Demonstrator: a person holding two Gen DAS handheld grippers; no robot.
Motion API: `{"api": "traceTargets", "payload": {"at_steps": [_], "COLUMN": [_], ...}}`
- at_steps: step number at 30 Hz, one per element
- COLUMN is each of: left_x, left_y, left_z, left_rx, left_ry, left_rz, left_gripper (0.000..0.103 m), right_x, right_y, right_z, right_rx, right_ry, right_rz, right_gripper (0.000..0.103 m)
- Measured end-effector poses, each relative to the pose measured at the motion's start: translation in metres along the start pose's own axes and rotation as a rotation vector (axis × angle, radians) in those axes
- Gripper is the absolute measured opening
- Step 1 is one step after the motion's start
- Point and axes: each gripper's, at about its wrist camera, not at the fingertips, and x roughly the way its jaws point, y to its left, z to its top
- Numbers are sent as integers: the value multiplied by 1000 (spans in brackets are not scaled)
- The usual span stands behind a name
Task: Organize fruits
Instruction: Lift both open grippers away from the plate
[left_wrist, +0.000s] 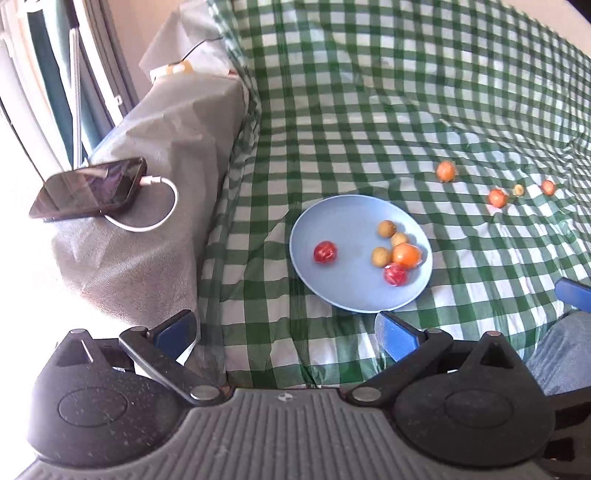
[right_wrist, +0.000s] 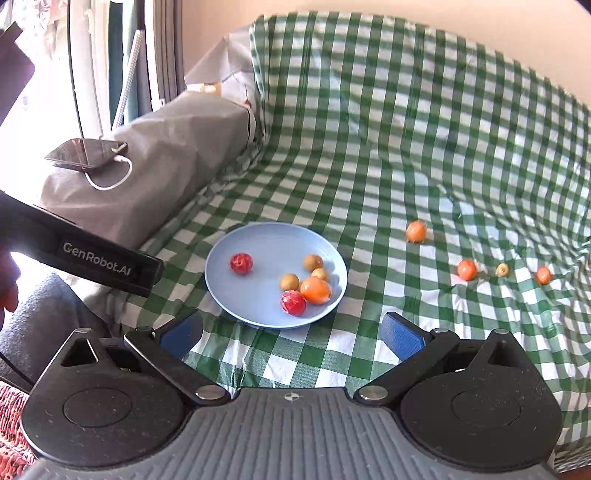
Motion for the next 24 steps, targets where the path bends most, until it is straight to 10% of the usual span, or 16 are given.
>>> {"api": "traceTargets", "payload": {"at_steps": [24], "left_x": [-35], "left_y": [1], "left_z": [-8], "left_rx": [-18], "left_ry": [-54], "left_rz": [-15], "left_gripper": [103], "right_x": [-37], "right_y": [5], "right_z": [-3], "right_rx": [18], "right_ry": [-98], "right_rz": [-35], "right_gripper": [102]}}
